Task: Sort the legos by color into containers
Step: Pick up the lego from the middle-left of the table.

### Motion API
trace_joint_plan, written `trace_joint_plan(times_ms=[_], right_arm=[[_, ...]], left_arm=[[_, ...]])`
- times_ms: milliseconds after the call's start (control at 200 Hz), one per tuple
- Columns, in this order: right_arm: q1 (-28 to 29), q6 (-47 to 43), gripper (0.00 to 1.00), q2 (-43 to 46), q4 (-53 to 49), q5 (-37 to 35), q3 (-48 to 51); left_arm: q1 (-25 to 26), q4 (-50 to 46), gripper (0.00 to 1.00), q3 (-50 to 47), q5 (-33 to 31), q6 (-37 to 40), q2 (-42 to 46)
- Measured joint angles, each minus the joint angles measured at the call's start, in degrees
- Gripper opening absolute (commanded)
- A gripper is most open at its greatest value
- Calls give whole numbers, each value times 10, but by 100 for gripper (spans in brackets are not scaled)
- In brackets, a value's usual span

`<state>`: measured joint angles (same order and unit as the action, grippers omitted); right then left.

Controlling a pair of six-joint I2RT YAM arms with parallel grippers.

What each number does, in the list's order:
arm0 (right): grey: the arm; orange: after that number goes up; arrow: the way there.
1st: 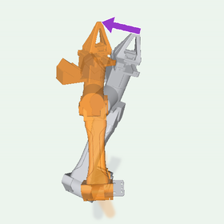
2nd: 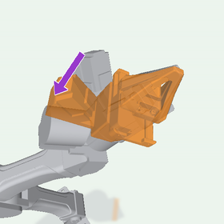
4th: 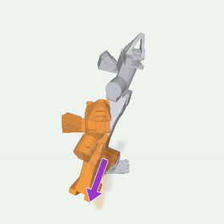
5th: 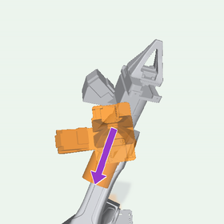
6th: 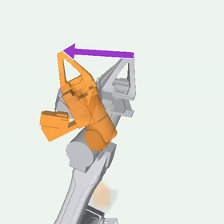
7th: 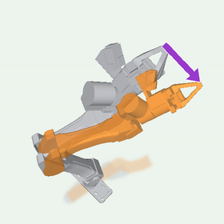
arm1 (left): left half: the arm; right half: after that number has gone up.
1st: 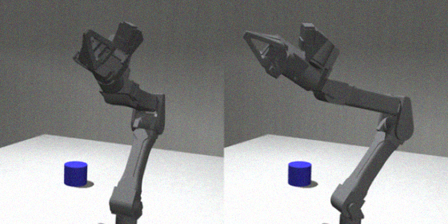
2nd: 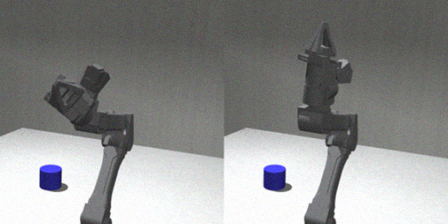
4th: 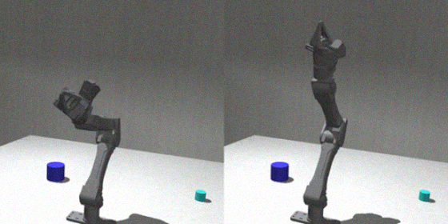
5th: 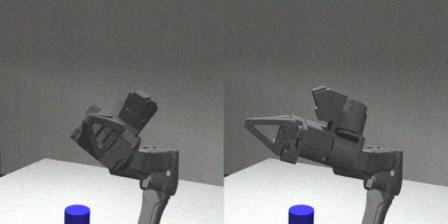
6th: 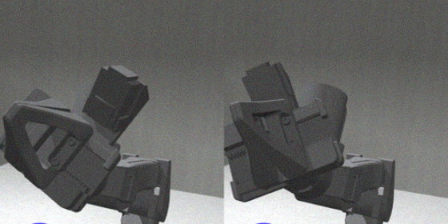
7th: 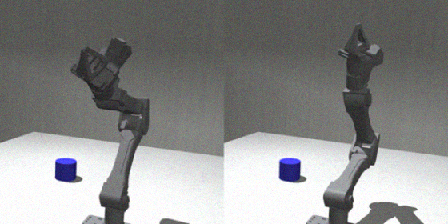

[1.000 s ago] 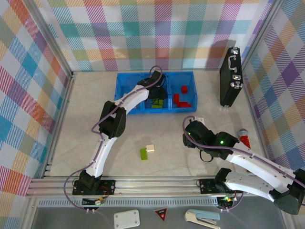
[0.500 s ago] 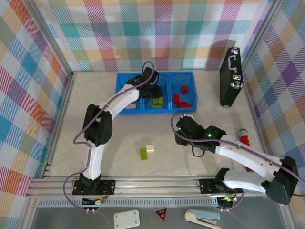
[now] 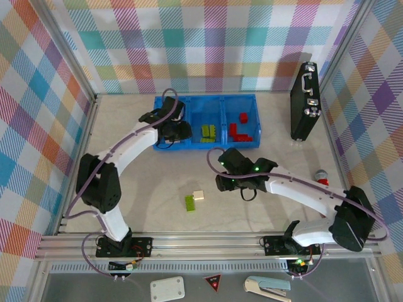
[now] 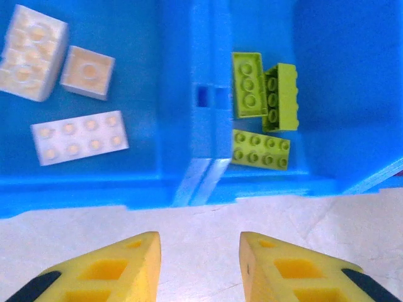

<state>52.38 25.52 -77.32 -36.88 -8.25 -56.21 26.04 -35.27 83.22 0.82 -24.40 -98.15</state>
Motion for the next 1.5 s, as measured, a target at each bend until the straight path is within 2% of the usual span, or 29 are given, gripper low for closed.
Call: trace_joint_plan(times_ms=[320, 465, 605, 880, 1160, 1335, 1500], right_arm=[[3, -247, 54, -37, 30, 58, 4], [3, -299, 54, -49, 45, 69, 4], [3, -325, 53, -70, 57, 82, 4], [3, -384, 51, -77, 114, 90, 12], [3, -418, 51, -40, 179, 82, 52], [3, -428, 51, -17, 200, 50, 63], [2, -429, 51, 2, 210, -19, 87]], left_arm=[[-7, -43, 39, -73, 8, 43, 82], [-7, -66, 41, -122, 13, 44, 115], [4, -83, 44, -186, 16, 11, 161], [104, -98, 49, -258, -11, -103, 207], [196, -96, 51, -295, -49, -205, 204], [246, -89, 52, -295, -65, -252, 172], [278, -76, 53, -295, -70, -286, 136]])
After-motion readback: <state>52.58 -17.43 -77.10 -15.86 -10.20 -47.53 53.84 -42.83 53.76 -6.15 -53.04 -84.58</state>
